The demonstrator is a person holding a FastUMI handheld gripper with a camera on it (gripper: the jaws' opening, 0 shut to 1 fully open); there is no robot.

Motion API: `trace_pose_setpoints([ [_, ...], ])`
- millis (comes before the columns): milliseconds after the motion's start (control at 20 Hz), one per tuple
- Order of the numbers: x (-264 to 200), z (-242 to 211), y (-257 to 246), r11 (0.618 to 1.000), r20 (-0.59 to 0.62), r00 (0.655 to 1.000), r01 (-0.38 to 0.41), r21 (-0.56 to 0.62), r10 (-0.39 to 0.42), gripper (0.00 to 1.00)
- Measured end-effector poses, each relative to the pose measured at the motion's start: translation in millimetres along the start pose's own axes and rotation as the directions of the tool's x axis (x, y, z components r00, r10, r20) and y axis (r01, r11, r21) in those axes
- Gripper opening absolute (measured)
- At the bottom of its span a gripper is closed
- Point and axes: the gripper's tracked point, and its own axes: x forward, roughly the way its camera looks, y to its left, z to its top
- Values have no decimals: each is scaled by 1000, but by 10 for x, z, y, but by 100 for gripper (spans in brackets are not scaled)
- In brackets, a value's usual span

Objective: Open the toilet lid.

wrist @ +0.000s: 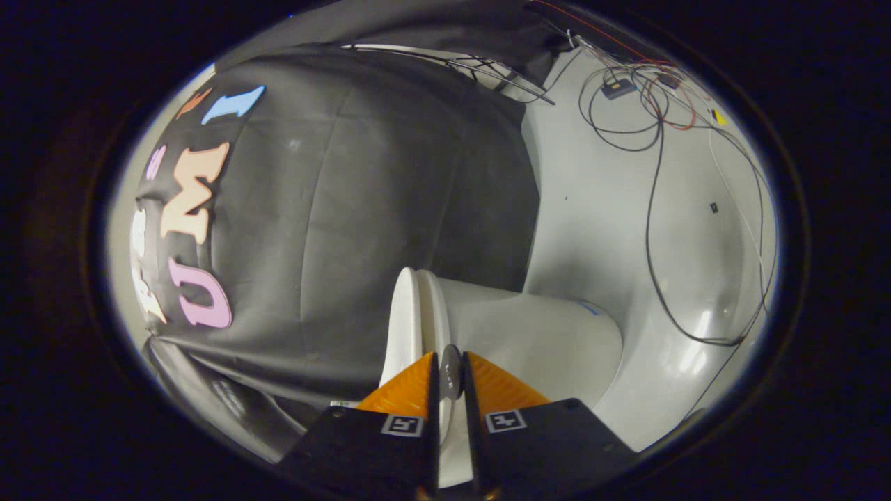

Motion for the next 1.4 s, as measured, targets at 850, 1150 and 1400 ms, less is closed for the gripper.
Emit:
trace_pose_setpoints([
  [850,-445,-320,1428,914,-4,972,-224,-339,237,5],
  [1150,-608,-806,2310,819,-24,950,-281,-501,312,8],
  [1400,-632,-1223,2834,741,-13,967,-204,-640,255,8],
])
